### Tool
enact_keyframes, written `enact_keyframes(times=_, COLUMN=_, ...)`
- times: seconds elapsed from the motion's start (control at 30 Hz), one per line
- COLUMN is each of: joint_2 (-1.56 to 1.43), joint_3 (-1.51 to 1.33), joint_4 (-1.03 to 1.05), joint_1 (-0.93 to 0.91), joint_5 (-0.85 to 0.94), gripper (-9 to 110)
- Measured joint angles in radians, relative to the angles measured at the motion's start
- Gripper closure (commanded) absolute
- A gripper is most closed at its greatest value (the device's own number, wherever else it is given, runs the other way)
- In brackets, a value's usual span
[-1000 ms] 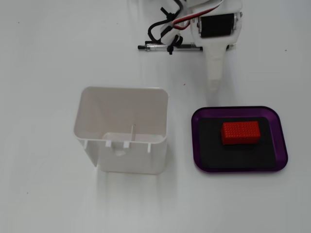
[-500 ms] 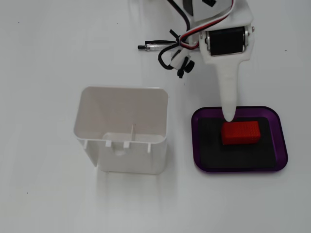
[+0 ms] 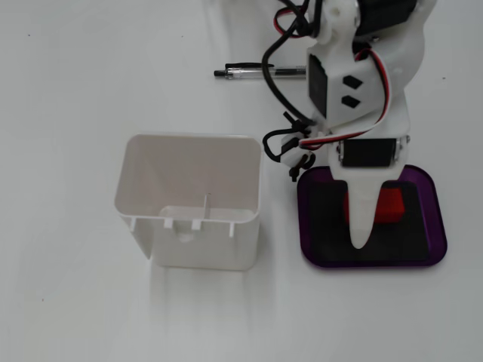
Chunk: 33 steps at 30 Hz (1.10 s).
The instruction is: Remove the cube from the box.
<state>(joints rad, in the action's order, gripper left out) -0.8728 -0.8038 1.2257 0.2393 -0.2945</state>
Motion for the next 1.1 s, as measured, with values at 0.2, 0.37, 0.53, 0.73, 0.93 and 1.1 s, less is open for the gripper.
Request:
enact_keyframes(times=0.2, joint_2=0.11, joint_3=0.218, joint_4=0.103, joint_1=0.054, joint_5=-0.003, gripper=82)
enact_keyframes(times=0.37, joint_2=0.153, joint_3=0.311, joint_4=0.127, joint_1=0.089, joint_5=-0.003, gripper=83)
enact_keyframes(times=0.53, joint_2=0.155, joint_3=0.325, joint_4=0.138, joint_1=0.08, joint_5=-0.003, gripper=82)
enact_keyframes(times=0.73, joint_2=0.155, joint_3=0.325, joint_4=0.204, joint_1=0.083, joint_5=-0.003, gripper=82)
enact_keyframes(times=0.93, joint_2=0.155, joint_3=0.325, joint_4=0.221, joint_1=0.078, joint_5=-0.003, gripper=83)
enact_keyframes(times=1.1, joint_2=0.155, joint_3=0.325, joint_4=0.221, joint_1=0.078, joint_5=0.021, gripper=83)
